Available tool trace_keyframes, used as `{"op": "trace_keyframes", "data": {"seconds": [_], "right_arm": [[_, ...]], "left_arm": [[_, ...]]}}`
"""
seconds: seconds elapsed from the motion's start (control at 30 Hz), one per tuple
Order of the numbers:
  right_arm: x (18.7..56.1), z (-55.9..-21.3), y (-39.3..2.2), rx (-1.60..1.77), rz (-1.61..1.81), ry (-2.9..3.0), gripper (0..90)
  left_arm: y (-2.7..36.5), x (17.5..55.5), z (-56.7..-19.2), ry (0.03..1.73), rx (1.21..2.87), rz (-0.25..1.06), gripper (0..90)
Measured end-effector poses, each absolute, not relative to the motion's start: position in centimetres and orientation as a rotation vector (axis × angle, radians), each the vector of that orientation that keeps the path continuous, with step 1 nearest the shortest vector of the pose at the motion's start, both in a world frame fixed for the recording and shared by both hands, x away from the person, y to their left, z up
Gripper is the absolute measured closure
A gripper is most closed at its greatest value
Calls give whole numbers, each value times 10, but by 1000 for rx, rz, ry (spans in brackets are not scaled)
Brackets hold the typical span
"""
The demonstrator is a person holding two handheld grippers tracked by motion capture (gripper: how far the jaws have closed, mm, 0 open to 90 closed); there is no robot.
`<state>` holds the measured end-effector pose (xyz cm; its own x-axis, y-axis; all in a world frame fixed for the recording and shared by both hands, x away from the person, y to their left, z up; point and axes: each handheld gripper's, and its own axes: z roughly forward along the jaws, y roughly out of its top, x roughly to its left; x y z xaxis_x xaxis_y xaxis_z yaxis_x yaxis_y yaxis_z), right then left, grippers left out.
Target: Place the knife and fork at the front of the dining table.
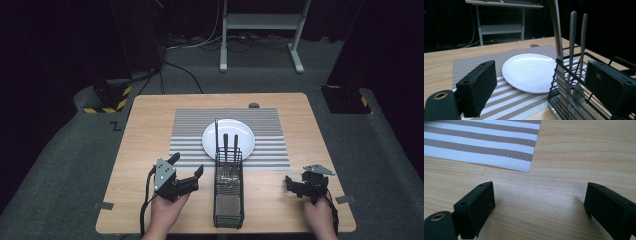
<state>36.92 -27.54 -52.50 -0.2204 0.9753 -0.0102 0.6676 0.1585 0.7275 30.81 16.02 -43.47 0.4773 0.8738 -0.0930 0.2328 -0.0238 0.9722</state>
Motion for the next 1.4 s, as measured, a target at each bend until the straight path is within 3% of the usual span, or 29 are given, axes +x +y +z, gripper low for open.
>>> {"op": "trace_keyframes", "data": {"seconds": [0.57,0.87,1.4], "right_arm": [[369,-525,-275,1555,834,1956,93],[369,-525,-275,1555,834,1956,93],[369,-525,-275,1556,835,1956,93]], "left_arm": [[130,334,-425,989,1537,657,207],[118,342,-421,974,1533,680,388],[96,364,-428,987,1559,724,630]]}}
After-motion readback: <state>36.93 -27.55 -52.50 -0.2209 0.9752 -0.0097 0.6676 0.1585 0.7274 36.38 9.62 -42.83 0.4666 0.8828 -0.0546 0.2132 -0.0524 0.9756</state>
